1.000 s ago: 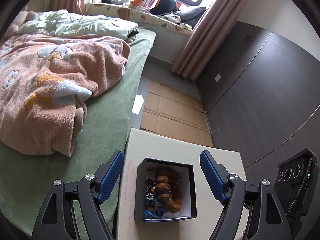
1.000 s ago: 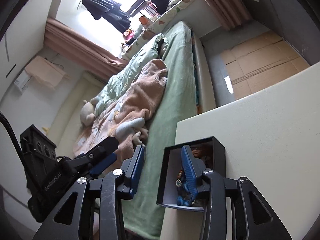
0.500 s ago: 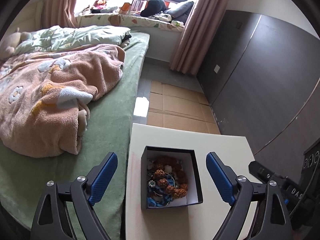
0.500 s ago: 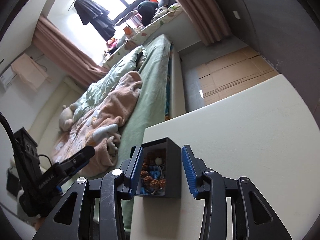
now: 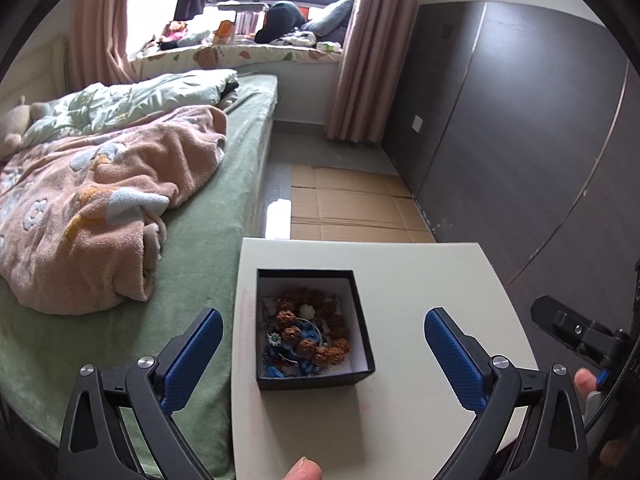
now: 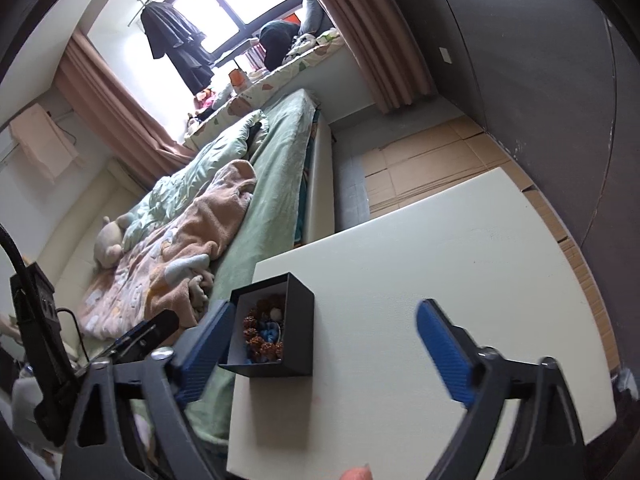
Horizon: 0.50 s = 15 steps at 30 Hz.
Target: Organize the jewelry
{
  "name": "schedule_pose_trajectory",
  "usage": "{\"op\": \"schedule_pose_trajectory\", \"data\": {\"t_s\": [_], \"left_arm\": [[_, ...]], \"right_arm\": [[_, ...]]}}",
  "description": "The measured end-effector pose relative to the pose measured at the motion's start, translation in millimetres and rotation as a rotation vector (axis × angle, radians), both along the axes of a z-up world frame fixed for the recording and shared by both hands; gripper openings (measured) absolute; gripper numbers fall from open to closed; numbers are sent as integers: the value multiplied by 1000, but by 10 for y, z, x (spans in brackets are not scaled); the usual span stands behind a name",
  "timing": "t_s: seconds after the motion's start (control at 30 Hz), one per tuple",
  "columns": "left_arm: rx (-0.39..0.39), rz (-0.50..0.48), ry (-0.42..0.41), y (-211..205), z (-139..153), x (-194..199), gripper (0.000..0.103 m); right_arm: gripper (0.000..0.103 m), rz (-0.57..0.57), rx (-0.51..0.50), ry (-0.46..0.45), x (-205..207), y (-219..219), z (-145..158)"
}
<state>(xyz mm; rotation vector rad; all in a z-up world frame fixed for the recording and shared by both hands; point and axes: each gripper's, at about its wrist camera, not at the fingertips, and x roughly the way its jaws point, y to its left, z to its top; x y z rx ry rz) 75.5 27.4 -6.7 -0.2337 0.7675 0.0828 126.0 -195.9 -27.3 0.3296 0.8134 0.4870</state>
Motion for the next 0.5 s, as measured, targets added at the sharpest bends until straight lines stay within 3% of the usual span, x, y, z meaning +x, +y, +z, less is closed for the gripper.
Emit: {"op": "schedule_pose_trajectory", "data": {"t_s": [0.13,0.5], "left_arm": [[6,-20,-2,-110,17,-51,101],[34,-58,-64,-194,142,-315,101]], "right_arm": [[103,3,-52,-23,-63,-52,39],[103,68,-122,-81,-305,-135,150]]}}
